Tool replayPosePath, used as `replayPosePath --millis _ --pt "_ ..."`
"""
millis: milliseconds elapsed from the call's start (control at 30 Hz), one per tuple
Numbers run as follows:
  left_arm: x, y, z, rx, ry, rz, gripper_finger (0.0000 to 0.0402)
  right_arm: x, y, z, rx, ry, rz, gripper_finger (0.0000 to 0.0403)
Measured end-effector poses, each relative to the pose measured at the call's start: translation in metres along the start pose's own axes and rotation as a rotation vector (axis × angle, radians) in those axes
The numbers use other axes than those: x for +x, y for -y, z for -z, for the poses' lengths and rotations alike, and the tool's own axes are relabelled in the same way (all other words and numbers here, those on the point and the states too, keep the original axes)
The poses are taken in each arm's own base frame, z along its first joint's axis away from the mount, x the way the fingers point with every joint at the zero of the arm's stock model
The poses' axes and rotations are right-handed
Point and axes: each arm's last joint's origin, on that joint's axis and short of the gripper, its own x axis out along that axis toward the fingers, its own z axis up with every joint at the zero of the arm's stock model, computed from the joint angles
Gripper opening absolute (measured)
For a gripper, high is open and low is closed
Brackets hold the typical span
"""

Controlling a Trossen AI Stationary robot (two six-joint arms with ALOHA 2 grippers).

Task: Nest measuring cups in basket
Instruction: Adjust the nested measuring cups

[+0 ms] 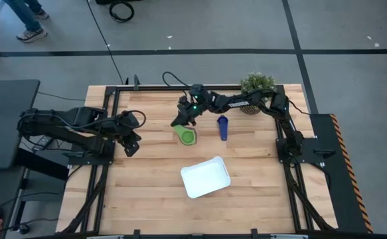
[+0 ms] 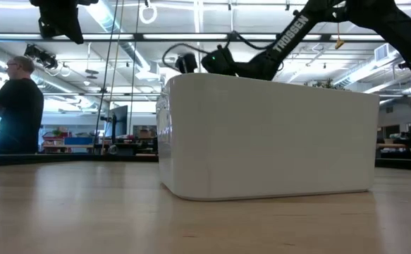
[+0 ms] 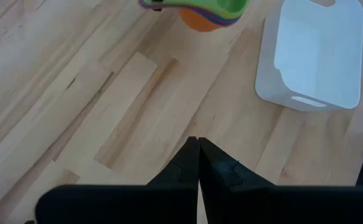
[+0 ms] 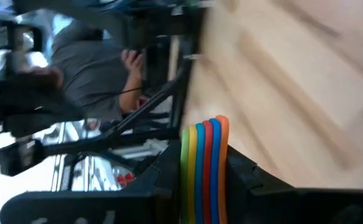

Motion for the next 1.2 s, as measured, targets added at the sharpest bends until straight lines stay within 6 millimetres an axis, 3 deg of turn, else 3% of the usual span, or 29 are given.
replayPosePath --millis 467,900,1200 --pt "0.000 0.000 0.000 0.000 0.000 0.000 0.0009 -0.006 0.045 0.017 0.068 0.101 0.133 0.0073" --pt "0.000 0.000 0.000 -0.010 0.001 0.001 0.0009 -0.008 0.054 0.022 0.063 0.112 0.159 0.0073" --pt "0.000 0.000 0.000 -0.027 0.002 0.001 0.0009 -0.009 0.056 0.023 0.061 0.105 0.165 0.0166"
